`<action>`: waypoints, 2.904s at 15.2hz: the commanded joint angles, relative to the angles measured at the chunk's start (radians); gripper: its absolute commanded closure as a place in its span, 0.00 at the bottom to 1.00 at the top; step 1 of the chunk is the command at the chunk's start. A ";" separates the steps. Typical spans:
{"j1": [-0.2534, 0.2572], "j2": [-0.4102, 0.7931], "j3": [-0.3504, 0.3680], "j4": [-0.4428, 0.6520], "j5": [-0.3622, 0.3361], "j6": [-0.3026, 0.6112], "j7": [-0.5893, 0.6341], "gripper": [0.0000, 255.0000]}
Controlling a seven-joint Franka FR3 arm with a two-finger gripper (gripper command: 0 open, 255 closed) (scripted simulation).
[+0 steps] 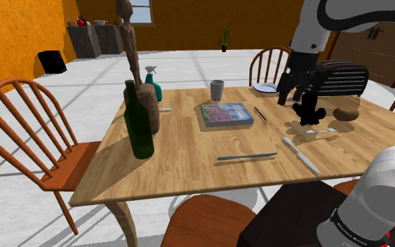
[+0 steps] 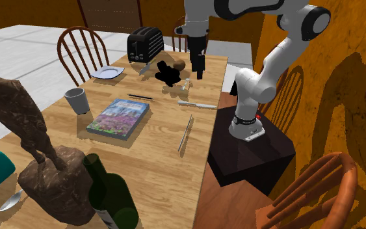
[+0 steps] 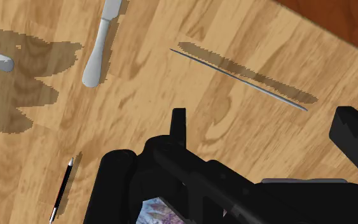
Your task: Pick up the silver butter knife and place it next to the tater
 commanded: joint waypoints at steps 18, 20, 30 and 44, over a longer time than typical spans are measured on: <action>0.313 0.306 -0.074 -0.283 -0.076 0.650 -0.805 0.00; 0.330 0.337 -0.077 -0.300 -0.077 0.703 -0.848 0.00; 0.335 0.404 -0.082 -0.341 -0.069 0.811 -0.855 0.00; 0.335 0.404 -0.082 -0.340 -0.069 0.811 -0.855 1.00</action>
